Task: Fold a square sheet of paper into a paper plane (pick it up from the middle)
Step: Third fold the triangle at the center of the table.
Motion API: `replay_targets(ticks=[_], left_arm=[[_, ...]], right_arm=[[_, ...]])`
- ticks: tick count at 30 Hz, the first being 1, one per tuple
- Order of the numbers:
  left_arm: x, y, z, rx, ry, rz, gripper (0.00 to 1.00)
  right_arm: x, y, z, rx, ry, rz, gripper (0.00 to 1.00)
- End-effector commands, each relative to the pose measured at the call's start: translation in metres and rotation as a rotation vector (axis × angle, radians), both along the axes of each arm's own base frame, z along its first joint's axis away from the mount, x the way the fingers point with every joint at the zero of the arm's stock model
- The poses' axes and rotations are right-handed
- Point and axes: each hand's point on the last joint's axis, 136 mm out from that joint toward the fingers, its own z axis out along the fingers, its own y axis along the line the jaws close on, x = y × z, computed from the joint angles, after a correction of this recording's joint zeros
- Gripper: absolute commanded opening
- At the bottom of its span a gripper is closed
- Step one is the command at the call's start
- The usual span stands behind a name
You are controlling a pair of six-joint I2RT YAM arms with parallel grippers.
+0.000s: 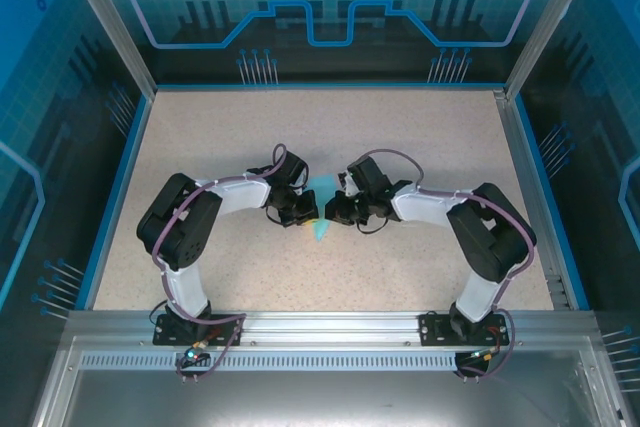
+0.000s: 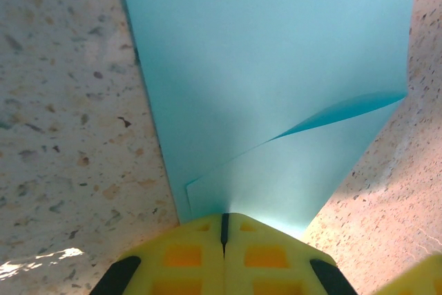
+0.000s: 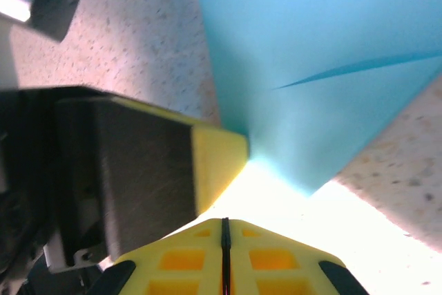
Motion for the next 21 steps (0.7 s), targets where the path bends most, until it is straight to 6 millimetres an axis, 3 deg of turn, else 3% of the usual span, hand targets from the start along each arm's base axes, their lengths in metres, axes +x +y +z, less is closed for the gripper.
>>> replay_targets(ticks=[1, 13, 21], left_arm=[[-0.022, 0.028, -0.022, 0.137, 0.084, 0.033, 0.0], [-0.015, 0.021, -0.01, 0.106, 0.05, 0.014, 0.0], [-0.011, -0.003, 0.035, -0.083, -0.05, -0.005, 0.11]], right_arm=[[0.0, 0.005, -0.006, 0.002, 0.012, 0.038, 0.09], [-0.004, 0.008, -0.043, -0.051, 0.096, 0.05, 0.09], [-0.01, 0.005, -0.052, -0.086, 0.13, 0.033, 0.09]])
